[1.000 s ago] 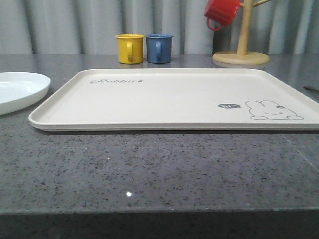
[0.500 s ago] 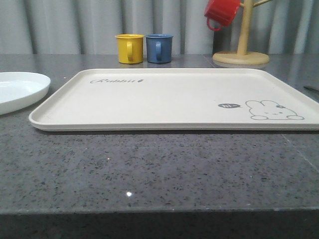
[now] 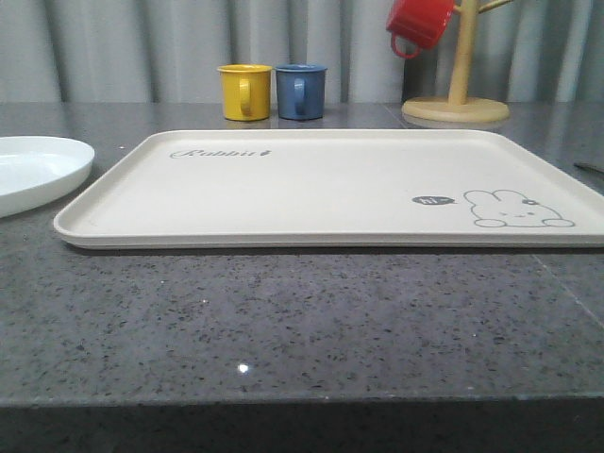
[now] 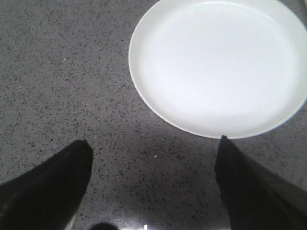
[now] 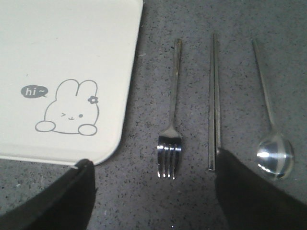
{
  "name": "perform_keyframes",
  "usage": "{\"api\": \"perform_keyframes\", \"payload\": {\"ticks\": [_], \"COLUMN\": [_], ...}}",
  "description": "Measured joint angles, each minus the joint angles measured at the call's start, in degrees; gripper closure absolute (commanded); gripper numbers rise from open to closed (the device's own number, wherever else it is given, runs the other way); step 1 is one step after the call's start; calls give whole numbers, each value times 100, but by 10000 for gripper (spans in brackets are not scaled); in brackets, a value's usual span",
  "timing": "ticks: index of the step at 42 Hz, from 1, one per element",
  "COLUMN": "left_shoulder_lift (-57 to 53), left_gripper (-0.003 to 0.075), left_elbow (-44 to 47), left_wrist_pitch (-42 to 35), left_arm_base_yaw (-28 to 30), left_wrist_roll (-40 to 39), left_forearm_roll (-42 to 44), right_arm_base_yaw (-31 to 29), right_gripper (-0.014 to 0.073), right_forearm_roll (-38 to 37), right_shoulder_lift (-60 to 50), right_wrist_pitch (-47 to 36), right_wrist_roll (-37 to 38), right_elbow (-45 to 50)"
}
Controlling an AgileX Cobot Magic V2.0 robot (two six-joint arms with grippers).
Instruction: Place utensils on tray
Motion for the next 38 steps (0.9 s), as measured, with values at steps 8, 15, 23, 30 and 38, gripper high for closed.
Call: {"api": "perform_keyframes", "payload": {"ticks": [8,15,23,30,38], "left_shoulder_lift": [1111,1956,2645,3087,3373], "left_gripper": [196,197,197,224,317], "left_elbow": [-420,-700,-920,-1137,-1339], "left_wrist_pitch": [-29,-68,-119,-193,-227], "left_arm_base_yaw": [969,1667,1807,1807,1807], "left_wrist_roll": [539,1985,2689,2767,2785], "left_forearm_roll": [-678,-2536,-3484,-3591,-3599], "right_arm_base_yaw": [0,0,0,0,0], "right_gripper": [43,43,43,43,43], "right_forearm_roll": [0,0,0,0,0], "right_shoulder_lift": [0,0,0,0,0], "right_wrist_pitch": [0,0,0,0,0], "right_wrist_roll": [0,0,0,0,0], "right_elbow": [0,0,0,0,10]}}
